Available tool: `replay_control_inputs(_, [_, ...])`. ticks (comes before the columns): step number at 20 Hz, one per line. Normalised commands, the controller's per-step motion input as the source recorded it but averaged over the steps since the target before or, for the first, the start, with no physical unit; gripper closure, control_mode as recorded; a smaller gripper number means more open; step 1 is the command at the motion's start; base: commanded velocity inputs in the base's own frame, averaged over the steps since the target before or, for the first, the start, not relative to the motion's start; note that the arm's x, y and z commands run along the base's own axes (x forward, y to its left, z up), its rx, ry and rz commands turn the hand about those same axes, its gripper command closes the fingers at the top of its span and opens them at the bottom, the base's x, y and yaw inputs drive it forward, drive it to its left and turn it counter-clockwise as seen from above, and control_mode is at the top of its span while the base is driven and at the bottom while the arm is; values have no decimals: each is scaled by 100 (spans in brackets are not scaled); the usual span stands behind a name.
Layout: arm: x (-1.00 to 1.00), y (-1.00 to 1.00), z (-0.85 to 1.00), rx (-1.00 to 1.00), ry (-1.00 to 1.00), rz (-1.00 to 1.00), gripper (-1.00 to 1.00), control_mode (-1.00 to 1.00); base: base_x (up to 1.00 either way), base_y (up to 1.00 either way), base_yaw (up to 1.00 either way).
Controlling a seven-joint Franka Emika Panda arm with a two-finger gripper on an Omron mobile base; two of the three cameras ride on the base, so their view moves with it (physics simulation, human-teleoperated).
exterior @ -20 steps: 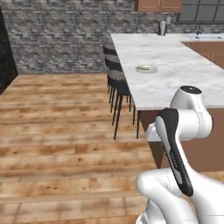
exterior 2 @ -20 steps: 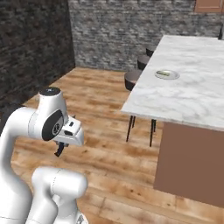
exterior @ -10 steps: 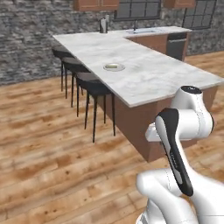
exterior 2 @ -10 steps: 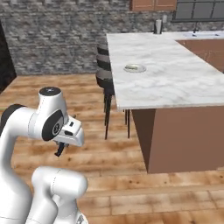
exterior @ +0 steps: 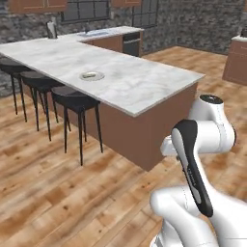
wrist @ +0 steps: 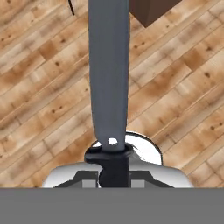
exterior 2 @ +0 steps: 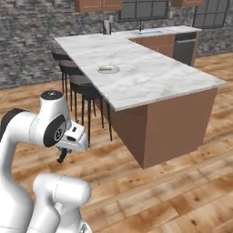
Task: Retrieve the butter from the fridge and place it on a plate on the dining table. Then retrieve the butter knife by the fridge and place it near the plate.
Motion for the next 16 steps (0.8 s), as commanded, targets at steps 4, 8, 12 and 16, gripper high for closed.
replay_control_inputs(4, [0, 0, 0, 0, 0, 0, 100, 100, 48, 100, -63])
replay_control_inputs(8, [0, 0, 0, 0, 0, 0, 100, 100, 73, 100, -60])
replay_control_inputs(12, [0, 0, 0, 0, 0, 0, 100, 100, 56, 100, -58])
replay_control_inputs(16, [0, 0, 0, 0, 0, 0, 100, 100, 6, 100, -61])
